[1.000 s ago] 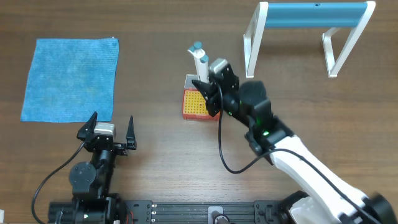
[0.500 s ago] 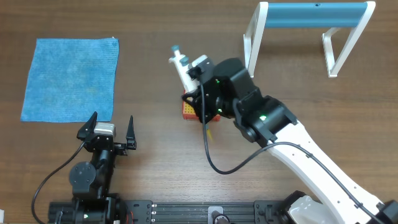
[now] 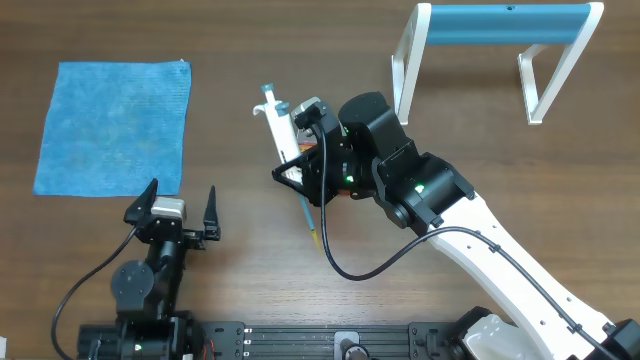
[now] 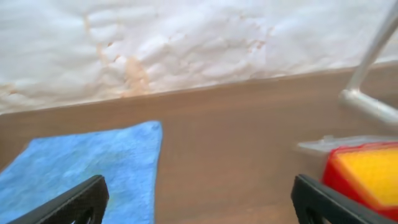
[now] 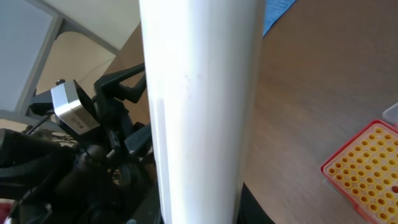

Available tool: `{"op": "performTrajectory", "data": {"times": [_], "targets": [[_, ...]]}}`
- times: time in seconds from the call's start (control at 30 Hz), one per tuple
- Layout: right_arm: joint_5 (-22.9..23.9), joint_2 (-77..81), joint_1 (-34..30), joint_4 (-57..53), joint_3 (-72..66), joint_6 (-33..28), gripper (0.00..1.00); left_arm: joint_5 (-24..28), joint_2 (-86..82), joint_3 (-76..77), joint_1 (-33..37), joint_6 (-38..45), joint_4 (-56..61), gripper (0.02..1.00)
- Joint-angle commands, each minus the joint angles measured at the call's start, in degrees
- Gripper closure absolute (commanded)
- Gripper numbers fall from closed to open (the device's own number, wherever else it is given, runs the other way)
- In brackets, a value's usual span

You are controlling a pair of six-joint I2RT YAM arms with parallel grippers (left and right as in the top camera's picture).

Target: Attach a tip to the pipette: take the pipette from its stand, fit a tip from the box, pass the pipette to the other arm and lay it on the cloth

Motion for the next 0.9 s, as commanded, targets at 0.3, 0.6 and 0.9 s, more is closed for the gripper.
{"op": "performTrajectory", "data": {"times": [0.3, 0.6, 0.9], "targets": [[-2.1, -0.7, -5.4, 1.8, 0.4, 10.3, 0.921, 24.8, -0.2, -0.1, 0.1, -96.0, 15.1, 0.069], [-2.0, -0.7, -4.5, 2.6, 0.3, 10.3, 0.921, 17.7, 1.6, -0.1, 0.1, -97.8, 13.1, 0.069], [-10.9, -0.7, -4.5, 5.0, 0.3, 9.8, 0.921, 36.3, 30.5, 11.2, 0.1, -89.0, 33.4, 0.069]]}}
